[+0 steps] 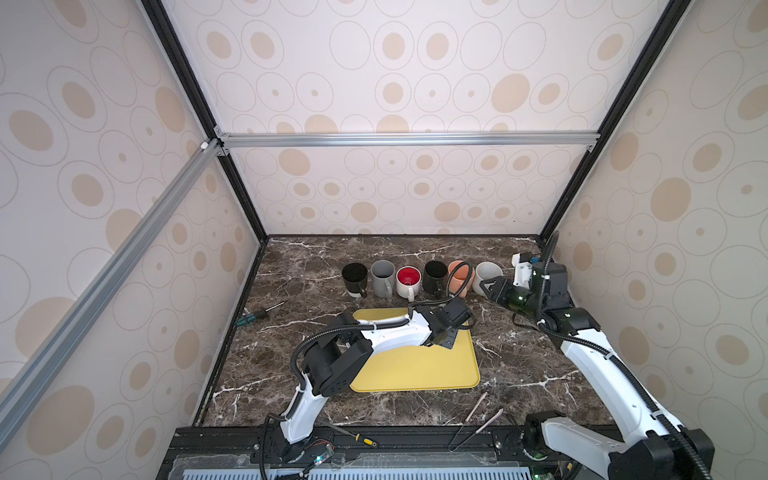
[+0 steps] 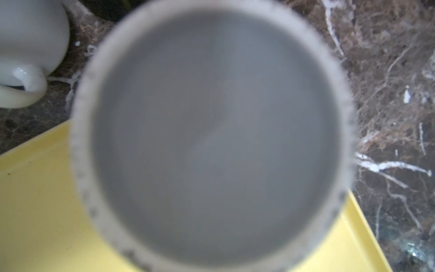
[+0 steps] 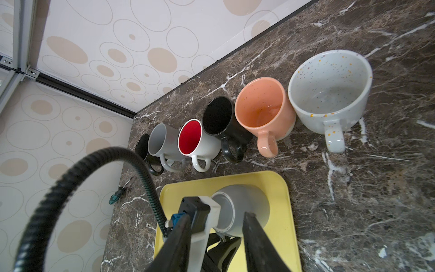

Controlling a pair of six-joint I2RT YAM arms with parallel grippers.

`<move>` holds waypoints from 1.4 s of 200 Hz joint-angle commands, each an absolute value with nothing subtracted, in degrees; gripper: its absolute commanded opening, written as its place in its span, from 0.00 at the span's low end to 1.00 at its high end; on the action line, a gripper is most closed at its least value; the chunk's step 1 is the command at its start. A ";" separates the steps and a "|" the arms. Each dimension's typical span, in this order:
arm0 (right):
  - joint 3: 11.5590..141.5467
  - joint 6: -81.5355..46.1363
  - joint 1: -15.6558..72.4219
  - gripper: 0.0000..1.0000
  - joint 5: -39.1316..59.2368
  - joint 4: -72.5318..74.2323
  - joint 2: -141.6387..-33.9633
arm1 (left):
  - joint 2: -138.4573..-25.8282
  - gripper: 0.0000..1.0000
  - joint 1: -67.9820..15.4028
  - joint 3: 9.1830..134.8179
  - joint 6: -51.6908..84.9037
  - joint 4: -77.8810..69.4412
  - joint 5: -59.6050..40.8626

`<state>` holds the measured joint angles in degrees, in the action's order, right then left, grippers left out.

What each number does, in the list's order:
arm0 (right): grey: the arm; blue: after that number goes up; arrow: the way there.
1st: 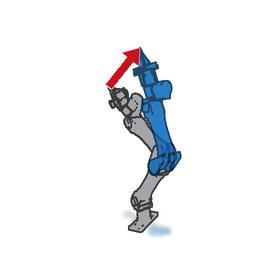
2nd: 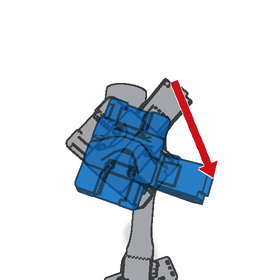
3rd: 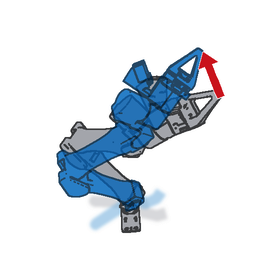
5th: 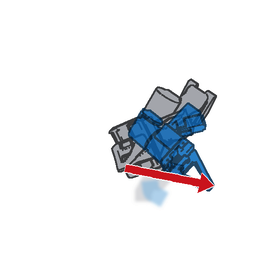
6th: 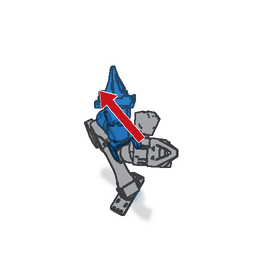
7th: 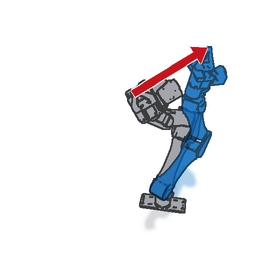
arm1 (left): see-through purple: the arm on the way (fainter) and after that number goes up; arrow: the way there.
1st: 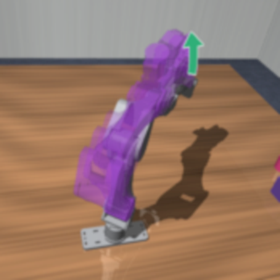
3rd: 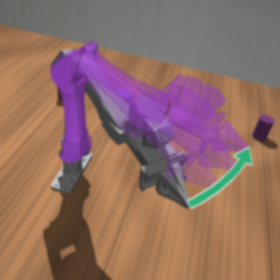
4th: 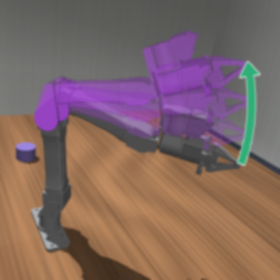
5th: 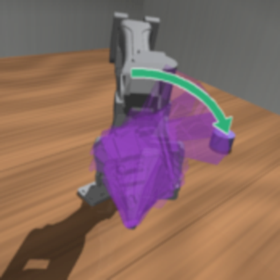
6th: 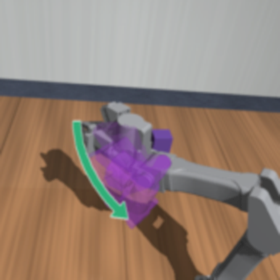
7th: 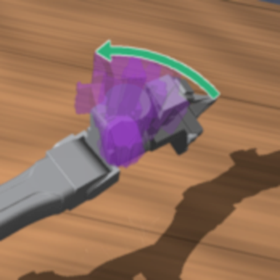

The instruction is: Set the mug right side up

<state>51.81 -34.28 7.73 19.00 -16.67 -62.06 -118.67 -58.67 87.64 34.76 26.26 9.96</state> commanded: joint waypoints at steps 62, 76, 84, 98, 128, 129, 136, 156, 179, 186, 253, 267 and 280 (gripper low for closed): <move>50.30 -34.92 7.48 0.39 24.82 -15.41 -60.74 | -108.66 0.00 -58.27 79.90 30.67 22.83 12.14; 50.52 -34.82 7.48 0.39 25.76 -15.77 -60.38 | -104.41 0.00 -57.88 77.14 29.35 20.88 11.50; 50.52 -34.65 7.48 0.38 26.54 -15.90 -60.26 | -102.01 0.00 -57.51 75.23 28.12 18.87 10.01; 50.38 -34.70 7.51 0.38 28.67 -15.47 -59.89 | -97.36 0.00 -56.61 71.33 27.31 14.93 8.00; 48.46 -37.31 7.48 0.38 34.51 -10.03 -58.57 | -89.55 0.00 -53.67 65.00 27.85 8.74 5.59; 48.36 -37.46 7.48 0.38 34.70 -9.72 -58.46 | -89.42 0.00 -53.67 64.89 27.90 8.55 5.37; 47.81 -38.55 7.47 0.38 36.10 -7.96 -57.83 | -87.77 0.00 -52.79 63.81 28.23 7.00 4.72; 46.15 -42.26 7.50 0.38 40.37 -1.12 -56.03 | -82.83 0.00 -50.19 60.60 29.56 0.87 2.04; 44.60 -48.00 7.65 0.38 46.92 10.80 -55.11 | -76.36 0.00 -46.71 56.38 32.72 -9.90 -2.54; 44.81 -49.78 7.70 0.38 48.29 12.85 -55.15 | -74.46 0.00 -45.61 55.08 34.15 -13.51 -3.64; 51.71 -53.23 15.64 0.38 40.92 15.62 -56.86 | -67.35 0.00 -41.27 46.34 48.75 -42.22 -9.81; 51.77 -54.19 19.26 0.38 39.68 18.57 -58.17 | -67.42 0.00 -40.45 46.34 50.12 -44.55 -11.22; 51.07 -56.44 20.78 0.38 38.18 22.48 -59.63 | -67.56 0.00 -39.60 46.23 51.84 -46.30 -12.31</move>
<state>50.68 -52.64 17.85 41.36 15.18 -57.34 -68.77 -41.15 45.54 46.50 -33.04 -8.99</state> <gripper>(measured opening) 0.380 0.152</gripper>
